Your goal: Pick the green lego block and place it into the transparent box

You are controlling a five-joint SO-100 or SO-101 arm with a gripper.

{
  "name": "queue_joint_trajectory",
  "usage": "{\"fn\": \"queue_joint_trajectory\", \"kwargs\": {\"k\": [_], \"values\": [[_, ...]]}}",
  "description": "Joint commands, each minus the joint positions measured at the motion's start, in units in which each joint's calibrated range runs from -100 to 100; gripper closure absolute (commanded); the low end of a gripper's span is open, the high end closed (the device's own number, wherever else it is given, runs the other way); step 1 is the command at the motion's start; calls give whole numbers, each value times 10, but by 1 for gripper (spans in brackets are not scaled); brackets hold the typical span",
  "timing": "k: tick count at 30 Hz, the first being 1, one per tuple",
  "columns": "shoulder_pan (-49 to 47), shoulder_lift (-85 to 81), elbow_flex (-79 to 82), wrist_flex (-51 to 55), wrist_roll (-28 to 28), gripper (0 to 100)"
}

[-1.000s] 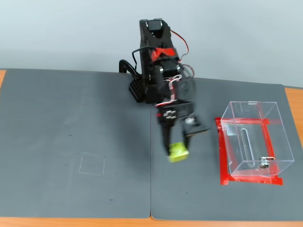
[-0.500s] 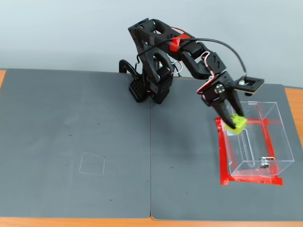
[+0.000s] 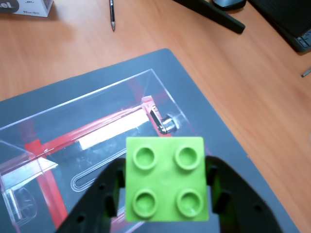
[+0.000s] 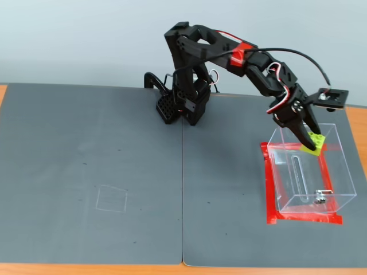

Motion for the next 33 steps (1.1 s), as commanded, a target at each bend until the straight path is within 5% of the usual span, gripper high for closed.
{"fn": "queue_joint_trajectory", "kwargs": {"k": [1,33], "values": [[-10,21,-41,2,-1,83],[-16,36,-43,2,-1,71]]}}
